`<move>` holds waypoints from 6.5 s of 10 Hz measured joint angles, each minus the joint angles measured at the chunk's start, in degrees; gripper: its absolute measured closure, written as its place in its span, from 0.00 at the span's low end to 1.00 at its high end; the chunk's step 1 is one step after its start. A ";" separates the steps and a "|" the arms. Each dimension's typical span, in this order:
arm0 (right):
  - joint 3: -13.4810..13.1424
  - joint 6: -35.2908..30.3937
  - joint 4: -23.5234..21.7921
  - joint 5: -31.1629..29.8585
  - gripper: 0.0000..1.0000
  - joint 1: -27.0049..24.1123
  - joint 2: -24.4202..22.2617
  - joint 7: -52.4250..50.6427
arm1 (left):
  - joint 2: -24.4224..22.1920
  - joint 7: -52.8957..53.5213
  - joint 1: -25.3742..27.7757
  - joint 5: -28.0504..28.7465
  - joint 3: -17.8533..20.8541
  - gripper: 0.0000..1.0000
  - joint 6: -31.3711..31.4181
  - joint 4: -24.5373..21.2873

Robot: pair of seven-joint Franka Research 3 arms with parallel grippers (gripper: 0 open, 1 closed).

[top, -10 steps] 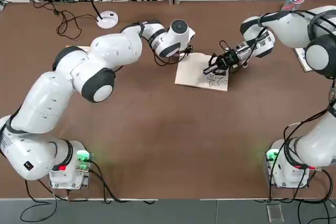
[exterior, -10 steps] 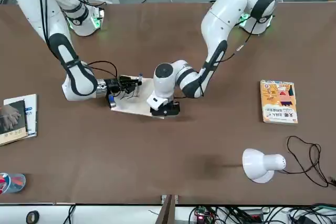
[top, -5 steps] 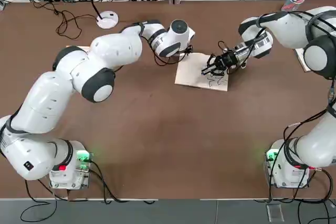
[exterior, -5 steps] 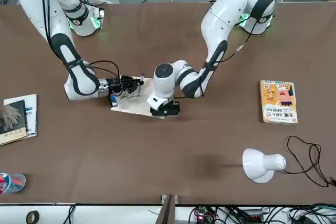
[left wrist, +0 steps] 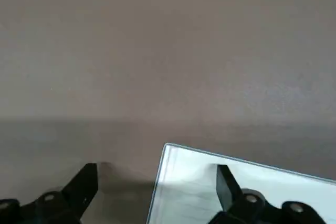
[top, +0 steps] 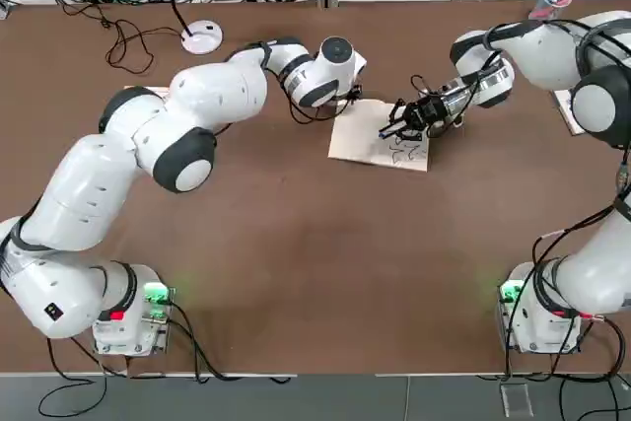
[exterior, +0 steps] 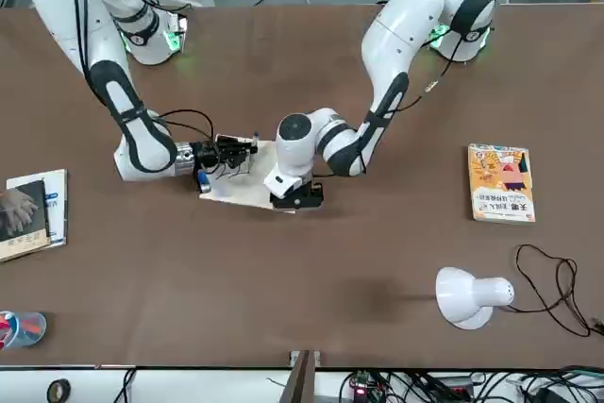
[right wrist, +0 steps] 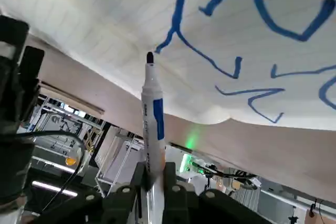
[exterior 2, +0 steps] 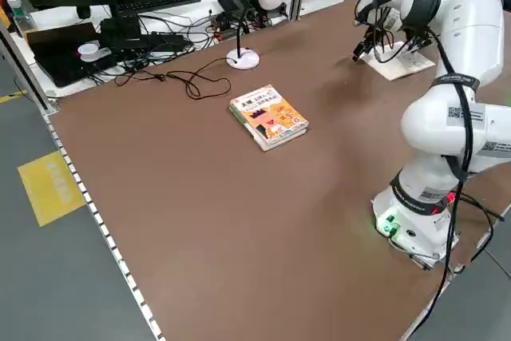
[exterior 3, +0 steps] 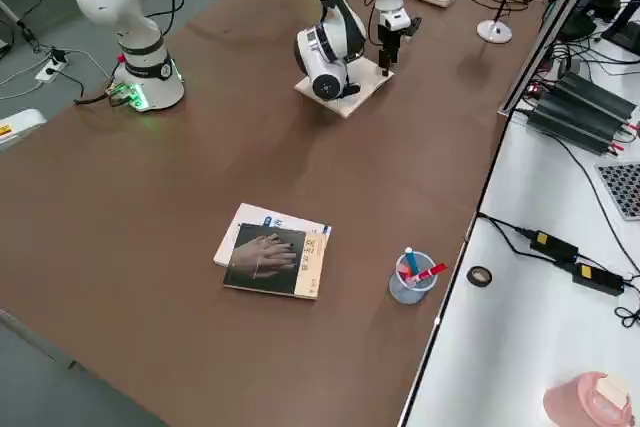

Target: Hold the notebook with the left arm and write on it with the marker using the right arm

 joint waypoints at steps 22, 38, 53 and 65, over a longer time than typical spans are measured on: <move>-0.70 9.63 3.05 -59.66 0.83 -22.72 -12.94 -30.23 | -2.43 1.45 0.13 0.00 0.01 0.00 -2.68 1.25; -3.06 20.75 3.77 -63.55 0.83 -23.57 -6.61 -32.43 | -22.03 22.90 16.58 0.00 -7.11 0.00 -15.21 -6.18; -2.81 20.81 7.94 -63.78 0.43 -20.30 -7.64 -23.88 | -36.54 45.71 58.64 -2.74 -34.37 0.00 -35.13 -9.58; -1.86 10.12 20.75 -86.32 0.25 -8.06 -18.90 8.71 | -39.33 50.81 62.64 -4.63 -34.50 0.00 -43.04 -6.77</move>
